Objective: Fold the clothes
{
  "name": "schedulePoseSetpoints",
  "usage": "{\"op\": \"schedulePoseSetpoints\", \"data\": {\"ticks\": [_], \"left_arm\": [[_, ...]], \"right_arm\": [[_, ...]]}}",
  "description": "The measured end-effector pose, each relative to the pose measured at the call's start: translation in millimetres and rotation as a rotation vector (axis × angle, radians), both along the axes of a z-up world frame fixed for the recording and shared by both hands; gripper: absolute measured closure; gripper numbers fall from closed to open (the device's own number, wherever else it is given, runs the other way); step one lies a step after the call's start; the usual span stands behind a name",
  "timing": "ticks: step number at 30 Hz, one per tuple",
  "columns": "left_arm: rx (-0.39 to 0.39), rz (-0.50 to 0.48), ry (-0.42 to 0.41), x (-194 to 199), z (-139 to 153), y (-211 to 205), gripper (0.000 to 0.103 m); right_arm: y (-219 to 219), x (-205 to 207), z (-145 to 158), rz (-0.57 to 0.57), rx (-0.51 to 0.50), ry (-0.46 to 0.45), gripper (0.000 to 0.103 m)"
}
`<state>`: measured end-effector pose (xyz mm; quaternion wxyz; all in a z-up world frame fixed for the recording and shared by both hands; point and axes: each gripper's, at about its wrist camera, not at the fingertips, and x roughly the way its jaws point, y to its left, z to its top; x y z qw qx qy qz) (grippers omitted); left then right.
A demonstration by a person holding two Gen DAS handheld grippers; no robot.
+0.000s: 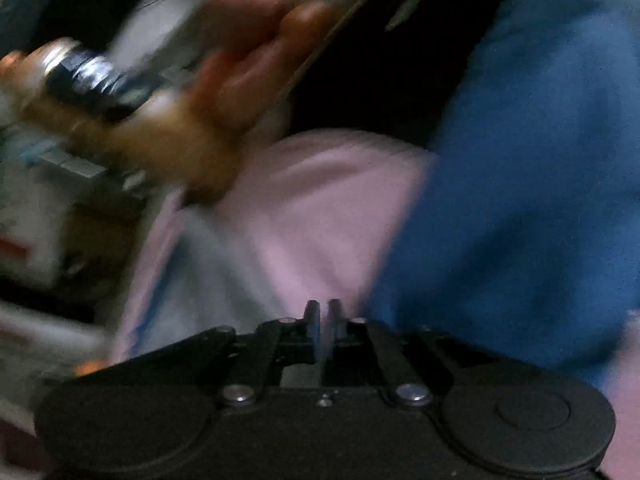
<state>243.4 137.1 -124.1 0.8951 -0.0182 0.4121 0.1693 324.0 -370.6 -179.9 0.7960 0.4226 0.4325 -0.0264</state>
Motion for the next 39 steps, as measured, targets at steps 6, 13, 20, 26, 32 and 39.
{"op": "schedulePoseSetpoints", "data": {"ticks": [6, 13, 20, 26, 32, 39], "left_arm": [[-0.067, -0.076, -0.015, -26, 16, -27, 0.086], [-0.124, -0.122, 0.084, -16, -20, -38, 0.08], [-0.116, -0.086, 0.09, -35, -21, -12, 0.085], [-0.162, -0.085, 0.057, -80, -6, -12, 0.088], [-0.175, -0.145, -0.015, -119, 12, -47, 0.083], [-0.225, -0.102, 0.05, -101, 3, -53, 0.07]], "right_arm": [[16, -26, 33, 0.051, 0.029, -0.079, 0.087], [72, -15, 19, 0.239, -0.016, -0.016, 0.087], [46, -28, 5, 0.177, -0.113, 0.053, 0.103], [15, -73, 20, 0.037, -0.136, 0.067, 0.093], [26, -124, 50, 0.083, -0.044, -0.131, 0.093], [76, -114, 48, 0.203, -0.083, -0.183, 0.091]]}}
